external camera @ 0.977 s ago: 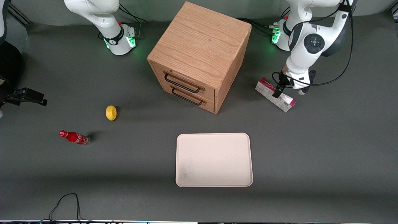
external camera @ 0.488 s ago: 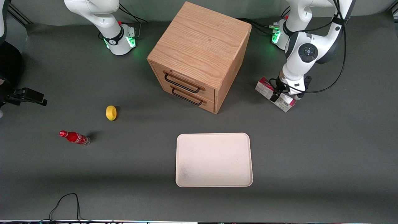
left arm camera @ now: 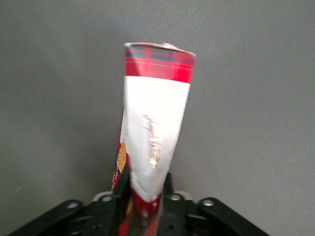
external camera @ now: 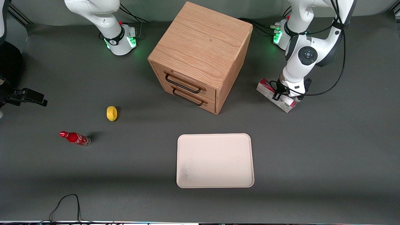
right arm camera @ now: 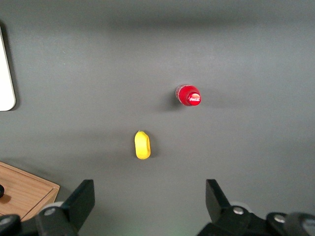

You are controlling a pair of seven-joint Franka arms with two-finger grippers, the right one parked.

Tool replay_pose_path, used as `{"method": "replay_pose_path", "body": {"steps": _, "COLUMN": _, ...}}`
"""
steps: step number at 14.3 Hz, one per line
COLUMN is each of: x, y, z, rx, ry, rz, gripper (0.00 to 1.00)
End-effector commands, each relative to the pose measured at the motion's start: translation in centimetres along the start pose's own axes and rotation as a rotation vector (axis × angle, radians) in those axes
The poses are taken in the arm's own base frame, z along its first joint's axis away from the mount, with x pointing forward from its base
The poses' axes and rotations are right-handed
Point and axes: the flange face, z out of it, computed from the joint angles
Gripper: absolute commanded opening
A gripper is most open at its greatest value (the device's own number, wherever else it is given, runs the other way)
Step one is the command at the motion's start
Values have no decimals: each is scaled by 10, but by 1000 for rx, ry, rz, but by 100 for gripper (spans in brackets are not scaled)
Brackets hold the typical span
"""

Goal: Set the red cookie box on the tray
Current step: 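Close the left gripper on the end of the cookie box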

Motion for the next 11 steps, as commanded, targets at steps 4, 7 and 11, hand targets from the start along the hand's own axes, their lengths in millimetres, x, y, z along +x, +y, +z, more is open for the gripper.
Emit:
{"method": "replay_pose_path", "body": {"steps": 4, "x": 0, "y": 0, "z": -6, "rx": 36, "ry": 16, "rz": 29, "gripper": 0}}
{"method": "replay_pose_path", "body": {"steps": 7, "x": 3, "y": 10, "z": -35, "rx": 54, "ry": 26, "rz": 42, "gripper": 0}}
{"method": "replay_pose_path", "body": {"steps": 11, "x": 17, "y": 24, "z": -121, "rx": 65, "ry": 40, "rz": 48, "gripper": 0}}
